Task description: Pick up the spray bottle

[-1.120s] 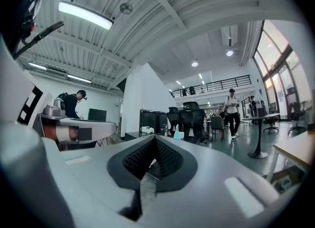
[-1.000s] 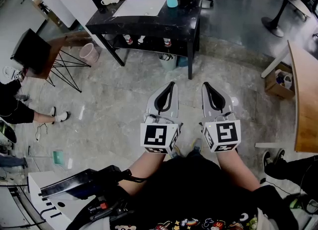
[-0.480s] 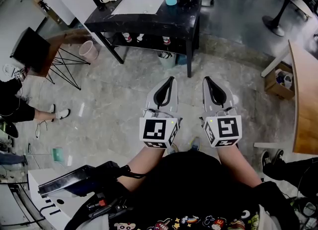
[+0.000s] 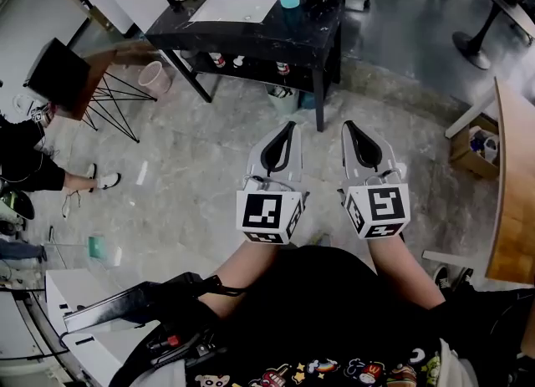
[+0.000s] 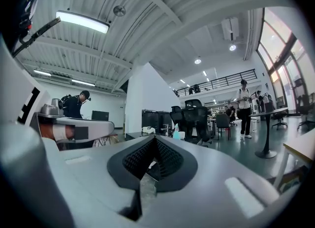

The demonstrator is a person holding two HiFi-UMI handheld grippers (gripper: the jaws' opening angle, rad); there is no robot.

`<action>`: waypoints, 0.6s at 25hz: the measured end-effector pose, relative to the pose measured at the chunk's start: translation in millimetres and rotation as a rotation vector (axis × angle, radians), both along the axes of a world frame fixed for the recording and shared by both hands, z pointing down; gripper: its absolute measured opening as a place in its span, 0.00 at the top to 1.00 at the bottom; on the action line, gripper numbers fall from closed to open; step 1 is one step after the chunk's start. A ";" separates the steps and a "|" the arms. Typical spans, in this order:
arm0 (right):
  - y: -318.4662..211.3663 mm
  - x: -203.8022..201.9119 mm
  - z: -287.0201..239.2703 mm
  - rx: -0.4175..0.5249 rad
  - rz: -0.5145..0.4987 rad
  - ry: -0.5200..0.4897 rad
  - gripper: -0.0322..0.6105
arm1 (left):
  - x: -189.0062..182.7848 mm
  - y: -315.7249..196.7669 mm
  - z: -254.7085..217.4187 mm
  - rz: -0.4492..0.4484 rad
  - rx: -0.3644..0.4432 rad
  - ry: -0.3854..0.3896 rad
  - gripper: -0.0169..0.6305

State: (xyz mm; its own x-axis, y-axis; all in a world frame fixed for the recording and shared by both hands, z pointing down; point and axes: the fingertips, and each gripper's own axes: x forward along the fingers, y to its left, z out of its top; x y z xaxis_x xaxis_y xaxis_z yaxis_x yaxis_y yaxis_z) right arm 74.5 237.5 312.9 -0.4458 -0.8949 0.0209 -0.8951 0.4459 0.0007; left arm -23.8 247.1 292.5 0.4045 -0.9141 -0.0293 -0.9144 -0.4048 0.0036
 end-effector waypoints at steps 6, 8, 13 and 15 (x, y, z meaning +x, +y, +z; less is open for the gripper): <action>-21.8 3.1 7.8 -0.019 -0.013 -0.015 0.91 | -4.8 -19.0 7.8 -0.035 -0.020 0.003 0.97; -32.1 0.5 9.2 -0.020 -0.020 -0.018 0.91 | -6.3 -30.3 9.4 -0.037 -0.023 0.004 0.97; -66.9 -8.7 13.9 -0.018 -0.011 -0.009 0.91 | -10.4 -71.1 16.3 -0.009 -0.025 0.011 0.97; -85.8 -14.4 12.3 -0.020 -0.001 -0.004 0.91 | -14.1 -93.2 14.8 0.006 -0.026 0.017 0.97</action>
State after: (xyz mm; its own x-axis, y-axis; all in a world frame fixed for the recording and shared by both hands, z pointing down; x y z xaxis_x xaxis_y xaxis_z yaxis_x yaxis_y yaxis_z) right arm 60.0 151.7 325.3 -0.4471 -0.8937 0.0368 -0.8945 0.4470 -0.0123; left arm -38.0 153.9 307.3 0.4094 -0.9123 -0.0120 -0.9118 -0.4096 0.0297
